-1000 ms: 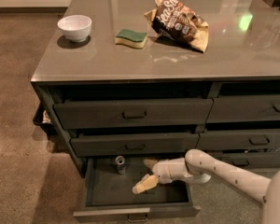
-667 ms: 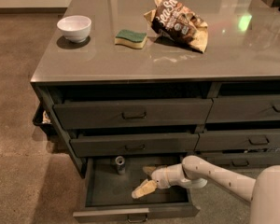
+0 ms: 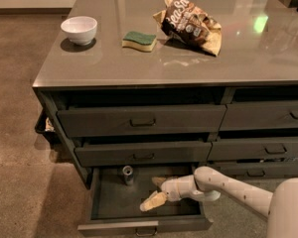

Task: Pick redbull can from bottom drawer and place on counter

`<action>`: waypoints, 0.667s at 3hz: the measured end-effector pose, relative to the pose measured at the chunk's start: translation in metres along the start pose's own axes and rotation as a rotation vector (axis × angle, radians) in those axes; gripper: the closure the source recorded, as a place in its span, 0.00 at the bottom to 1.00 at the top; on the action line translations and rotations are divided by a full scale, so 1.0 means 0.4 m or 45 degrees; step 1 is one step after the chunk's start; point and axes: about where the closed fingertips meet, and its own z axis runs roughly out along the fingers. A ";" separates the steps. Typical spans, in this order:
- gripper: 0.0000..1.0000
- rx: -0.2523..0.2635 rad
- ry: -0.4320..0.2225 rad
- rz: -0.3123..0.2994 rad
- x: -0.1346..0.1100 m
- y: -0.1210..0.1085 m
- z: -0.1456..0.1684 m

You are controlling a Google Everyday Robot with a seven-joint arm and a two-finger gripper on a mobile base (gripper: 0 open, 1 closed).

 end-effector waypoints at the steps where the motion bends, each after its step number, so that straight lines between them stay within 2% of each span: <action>1: 0.00 -0.085 -0.061 -0.048 -0.005 0.000 0.059; 2: 0.00 -0.189 -0.166 -0.123 -0.012 -0.004 0.137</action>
Offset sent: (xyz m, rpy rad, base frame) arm 0.0132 0.0816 -0.0324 0.3207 -0.1513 0.1443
